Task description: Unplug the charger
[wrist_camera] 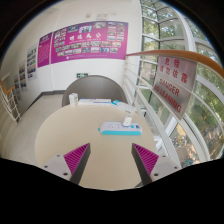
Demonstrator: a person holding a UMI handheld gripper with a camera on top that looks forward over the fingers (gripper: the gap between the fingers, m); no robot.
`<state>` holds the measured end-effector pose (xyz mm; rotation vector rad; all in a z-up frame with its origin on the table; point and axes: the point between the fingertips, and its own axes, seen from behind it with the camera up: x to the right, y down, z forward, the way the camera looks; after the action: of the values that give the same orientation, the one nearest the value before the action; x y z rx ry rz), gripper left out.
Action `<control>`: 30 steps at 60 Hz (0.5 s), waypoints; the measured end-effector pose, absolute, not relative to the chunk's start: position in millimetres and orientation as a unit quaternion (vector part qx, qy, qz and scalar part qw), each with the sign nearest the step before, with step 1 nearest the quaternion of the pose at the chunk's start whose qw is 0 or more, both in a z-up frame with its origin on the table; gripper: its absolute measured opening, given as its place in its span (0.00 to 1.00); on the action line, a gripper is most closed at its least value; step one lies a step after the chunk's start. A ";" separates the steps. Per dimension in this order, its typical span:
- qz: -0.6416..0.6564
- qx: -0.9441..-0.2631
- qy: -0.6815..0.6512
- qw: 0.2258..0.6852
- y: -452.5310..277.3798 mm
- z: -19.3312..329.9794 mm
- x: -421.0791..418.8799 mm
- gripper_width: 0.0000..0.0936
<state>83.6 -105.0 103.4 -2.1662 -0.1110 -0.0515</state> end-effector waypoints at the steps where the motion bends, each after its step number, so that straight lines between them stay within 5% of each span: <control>1: -0.022 -0.882 -0.042 0.469 -94.3 101.6 88.0 0.91; 19: -0.015 -0.880 -0.024 0.473 65.4 49.8 145.0 0.87; 30: 0.011 -0.883 -0.010 0.470 104.2 26.9 145.7 0.47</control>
<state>145.7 104.2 26.9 -2.1635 -0.0235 0.0270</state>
